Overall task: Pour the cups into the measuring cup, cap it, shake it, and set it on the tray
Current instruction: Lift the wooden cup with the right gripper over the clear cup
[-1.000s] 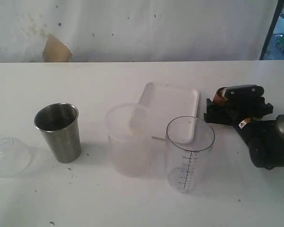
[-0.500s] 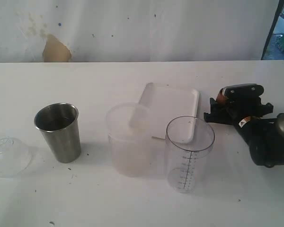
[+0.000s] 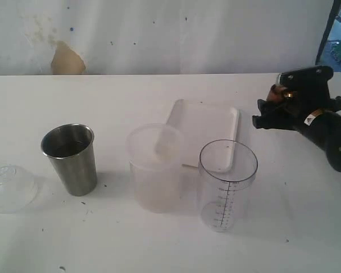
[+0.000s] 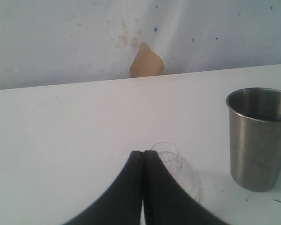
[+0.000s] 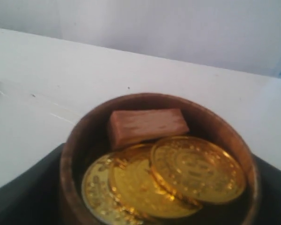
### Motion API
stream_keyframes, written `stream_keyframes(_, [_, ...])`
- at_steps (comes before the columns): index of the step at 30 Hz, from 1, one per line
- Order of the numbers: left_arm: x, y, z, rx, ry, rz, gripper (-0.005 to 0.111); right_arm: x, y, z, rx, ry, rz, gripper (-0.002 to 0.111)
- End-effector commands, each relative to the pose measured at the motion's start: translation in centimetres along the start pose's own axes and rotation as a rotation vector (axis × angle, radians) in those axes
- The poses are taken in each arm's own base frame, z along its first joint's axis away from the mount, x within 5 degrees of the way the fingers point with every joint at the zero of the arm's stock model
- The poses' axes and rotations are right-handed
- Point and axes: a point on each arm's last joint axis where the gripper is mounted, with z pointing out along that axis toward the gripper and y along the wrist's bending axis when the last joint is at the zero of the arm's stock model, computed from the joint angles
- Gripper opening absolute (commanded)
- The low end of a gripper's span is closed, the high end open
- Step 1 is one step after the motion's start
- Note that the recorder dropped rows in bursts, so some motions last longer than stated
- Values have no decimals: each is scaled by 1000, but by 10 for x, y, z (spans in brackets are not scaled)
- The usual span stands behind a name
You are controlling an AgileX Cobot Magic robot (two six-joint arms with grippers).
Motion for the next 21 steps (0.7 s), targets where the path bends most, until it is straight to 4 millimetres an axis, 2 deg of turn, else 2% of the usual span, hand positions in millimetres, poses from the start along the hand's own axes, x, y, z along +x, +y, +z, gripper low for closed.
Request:
stream_keyframes(1, [-1,0,-1,4,-14,-1,0,-27,4,-33,-63,-110,-43,0])
stream_keyframes(8, [-1,0,-1,4,-14,-1,0,-63,23,-83,-328,-200,-156,0])
stream_keyframes(13, [-1,0,-1,4,-14,-1,0,-87,23,-110,-362,-262,-136,0])
stream_keyframes(17, [-1,0,-1,4,-14,-1,0,-93,25,-126,-404,-252,-235,0])
stream_keyframes(21, [-1,0,-1,4,-14,-1,0,-87,31,-129,-475,-204,-310,0])
